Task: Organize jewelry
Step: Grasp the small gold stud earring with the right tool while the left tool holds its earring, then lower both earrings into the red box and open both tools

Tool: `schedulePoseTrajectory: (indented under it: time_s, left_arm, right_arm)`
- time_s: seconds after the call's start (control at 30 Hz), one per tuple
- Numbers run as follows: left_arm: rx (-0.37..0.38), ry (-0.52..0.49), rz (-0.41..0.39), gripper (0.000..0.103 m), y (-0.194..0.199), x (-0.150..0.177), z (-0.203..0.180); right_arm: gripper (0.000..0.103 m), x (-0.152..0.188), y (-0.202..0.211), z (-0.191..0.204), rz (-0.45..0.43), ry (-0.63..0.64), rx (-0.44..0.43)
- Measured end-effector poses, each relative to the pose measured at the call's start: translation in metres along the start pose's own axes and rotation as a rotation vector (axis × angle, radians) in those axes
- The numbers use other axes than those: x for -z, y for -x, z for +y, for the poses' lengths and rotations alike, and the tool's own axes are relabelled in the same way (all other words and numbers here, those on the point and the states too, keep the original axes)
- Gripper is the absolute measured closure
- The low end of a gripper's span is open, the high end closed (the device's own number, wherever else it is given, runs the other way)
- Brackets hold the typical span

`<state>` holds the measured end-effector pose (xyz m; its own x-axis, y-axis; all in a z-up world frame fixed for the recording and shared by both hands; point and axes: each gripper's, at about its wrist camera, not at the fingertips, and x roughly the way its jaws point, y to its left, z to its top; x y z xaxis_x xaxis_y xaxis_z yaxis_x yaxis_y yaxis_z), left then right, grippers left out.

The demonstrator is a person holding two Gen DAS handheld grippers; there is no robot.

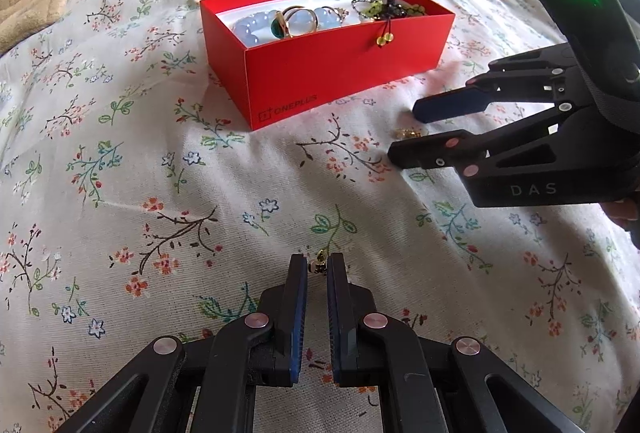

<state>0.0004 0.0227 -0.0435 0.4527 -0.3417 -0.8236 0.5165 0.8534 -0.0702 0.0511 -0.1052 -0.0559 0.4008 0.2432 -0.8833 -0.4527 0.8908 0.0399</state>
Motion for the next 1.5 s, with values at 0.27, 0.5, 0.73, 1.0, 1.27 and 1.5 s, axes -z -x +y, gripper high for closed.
schedulePoseTrajectory:
  time_s: [0.27, 0.5, 0.73, 1.0, 1.27, 1.5]
  left_arm:
    - [-0.014, 0.006, 0.004, 0.098, -0.002, -0.002, 0.002]
    - [-0.027, 0.011, 0.008, 0.098, -0.004, -0.003, 0.003]
    - [-0.041, 0.024, 0.005, 0.098, -0.001, -0.007, 0.002]
    - [-0.056, 0.041, -0.011, 0.098, 0.005, -0.019, 0.001]
    - [-0.059, 0.061, -0.050, 0.098, 0.017, -0.040, -0.002]
    - [-0.067, 0.073, -0.087, 0.098, 0.023, -0.062, -0.004]
  right_arm:
    - [0.082, 0.000, -0.001, 0.005, 0.000, -0.005, -0.025]
    - [0.097, 0.003, 0.003, 0.009, 0.010, -0.027, -0.044]
    - [0.097, 0.011, 0.016, 0.005, 0.009, -0.045, -0.043]
    - [0.097, 0.016, 0.034, 0.004, 0.011, -0.069, -0.029]
    - [0.097, 0.009, 0.058, 0.005, -0.034, -0.070, -0.005]
    - [0.097, -0.001, 0.074, -0.005, -0.068, -0.114, 0.017]
